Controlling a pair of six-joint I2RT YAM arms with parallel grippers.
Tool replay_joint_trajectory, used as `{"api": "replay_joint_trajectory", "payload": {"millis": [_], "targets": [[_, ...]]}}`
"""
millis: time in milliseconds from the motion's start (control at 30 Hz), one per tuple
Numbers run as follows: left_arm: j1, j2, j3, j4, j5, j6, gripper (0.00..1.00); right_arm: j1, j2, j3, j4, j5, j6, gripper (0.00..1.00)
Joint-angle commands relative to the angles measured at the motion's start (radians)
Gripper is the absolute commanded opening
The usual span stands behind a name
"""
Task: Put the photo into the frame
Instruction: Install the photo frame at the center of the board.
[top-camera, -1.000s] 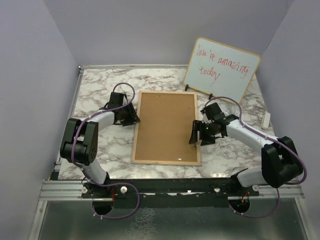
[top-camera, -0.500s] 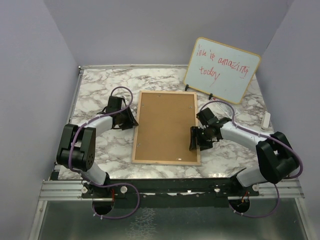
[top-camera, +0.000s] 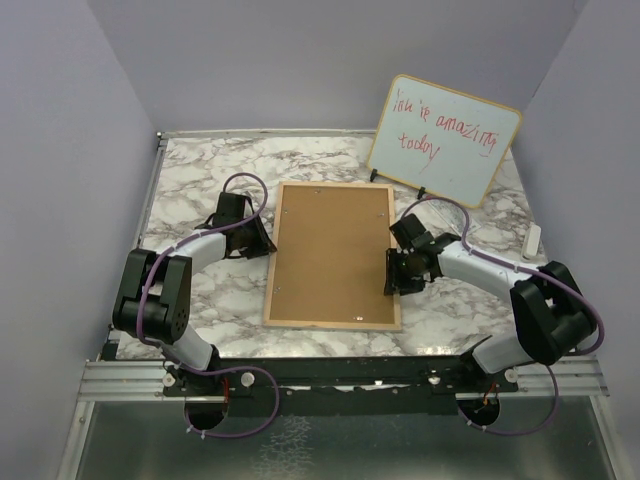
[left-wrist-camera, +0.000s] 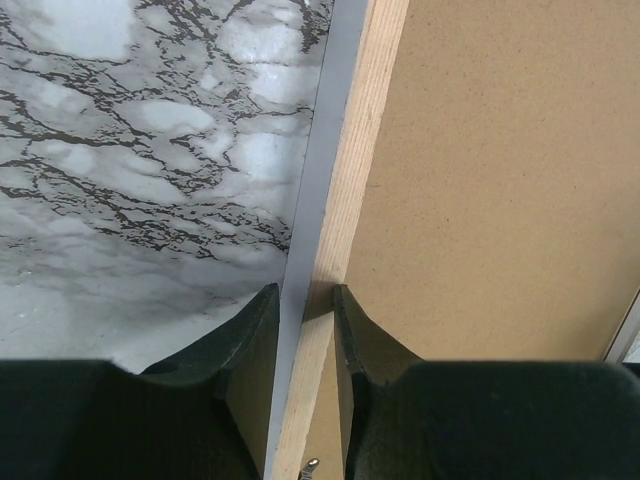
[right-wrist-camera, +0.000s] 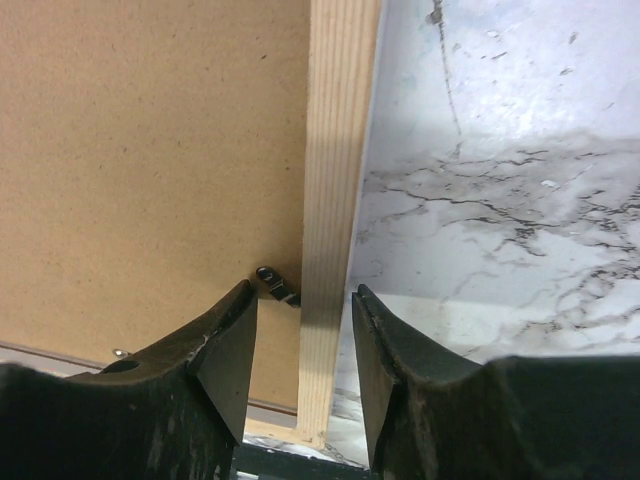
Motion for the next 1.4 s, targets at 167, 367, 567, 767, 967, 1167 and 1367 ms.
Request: {"api": "replay_joint_trajectory", "payload": {"millis": [167,367,567,767,967,1167,1367], "targets": [[0.002,-0.001,-0.034,-0.091,-0.078,0.042,0.27,0.004,0.01,0.026,0.007,0.082,0.016,0.35],[0.002,0.002,-0.033,-0.092,-0.075,0.042,0.27,0.005,0.003,0.015,0.016,0.073,0.002,0.28],[0.002,0.003,-0.03,-0.092,-0.073,0.044,0.27,0.005,0.001,0.023,0.009,0.06,0.01,0.29],[0.002,-0.015,-0.022,-0.096,-0.074,0.042,0.27,0.004,-0.046,0.056,-0.021,0.055,0.03,0.43],[0.002,-0.029,0.02,-0.107,-0.073,0.05,0.34,0.002,-0.088,0.144,-0.026,0.098,0.026,0.49],[0.002,-0.011,0.071,-0.108,-0.108,0.063,0.4,0.002,0.014,0.295,0.017,0.355,-0.013,0.81],[0.002,0.0,0.111,-0.093,-0.136,0.079,0.42,0.003,0.086,0.362,0.225,0.436,-0.236,0.88]]}}
